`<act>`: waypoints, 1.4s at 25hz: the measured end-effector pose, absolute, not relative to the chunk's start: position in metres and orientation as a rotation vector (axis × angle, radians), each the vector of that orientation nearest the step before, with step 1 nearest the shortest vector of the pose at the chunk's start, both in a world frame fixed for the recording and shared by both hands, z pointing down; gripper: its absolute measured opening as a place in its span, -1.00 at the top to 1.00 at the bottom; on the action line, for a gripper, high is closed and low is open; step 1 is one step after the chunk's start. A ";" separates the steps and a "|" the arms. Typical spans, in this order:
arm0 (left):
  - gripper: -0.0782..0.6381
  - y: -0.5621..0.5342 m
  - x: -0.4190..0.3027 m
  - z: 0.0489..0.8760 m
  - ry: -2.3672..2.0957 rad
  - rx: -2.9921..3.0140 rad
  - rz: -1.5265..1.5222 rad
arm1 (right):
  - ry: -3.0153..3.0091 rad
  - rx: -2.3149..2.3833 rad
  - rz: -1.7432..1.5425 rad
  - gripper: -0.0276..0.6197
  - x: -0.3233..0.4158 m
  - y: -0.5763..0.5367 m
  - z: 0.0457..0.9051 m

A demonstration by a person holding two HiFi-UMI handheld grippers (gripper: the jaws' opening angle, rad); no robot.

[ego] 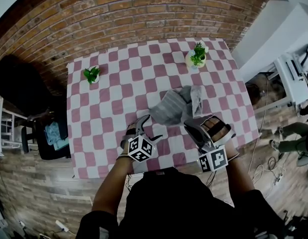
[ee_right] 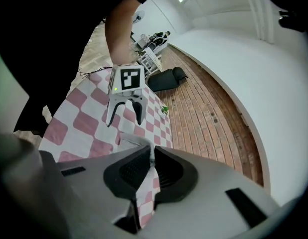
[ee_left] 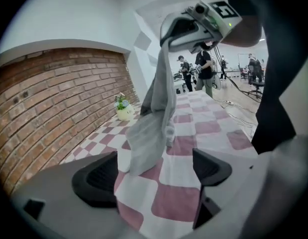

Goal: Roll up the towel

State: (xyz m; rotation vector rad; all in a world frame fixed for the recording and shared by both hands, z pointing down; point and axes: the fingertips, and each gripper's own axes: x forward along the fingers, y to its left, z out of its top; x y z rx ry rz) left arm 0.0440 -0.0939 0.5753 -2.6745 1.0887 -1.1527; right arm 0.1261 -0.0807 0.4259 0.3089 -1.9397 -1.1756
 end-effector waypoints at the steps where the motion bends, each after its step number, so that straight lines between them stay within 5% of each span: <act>1: -0.52 -0.093 0.047 0.584 1.069 -2.677 -1.178 | -1.945 0.323 -1.172 0.84 0.128 -0.079 0.422; 12: -0.33 -0.104 0.075 0.626 1.031 -2.616 -1.313 | -1.941 0.502 -1.226 0.84 0.151 -0.070 0.360; 23: 0.76 -0.069 0.073 0.598 1.073 -2.604 -1.228 | -1.895 0.643 -1.207 0.84 0.179 -0.095 0.355; 35: 0.77 -0.056 0.038 0.553 1.217 -2.638 -1.121 | -1.946 0.889 -1.076 0.84 0.199 -0.126 0.365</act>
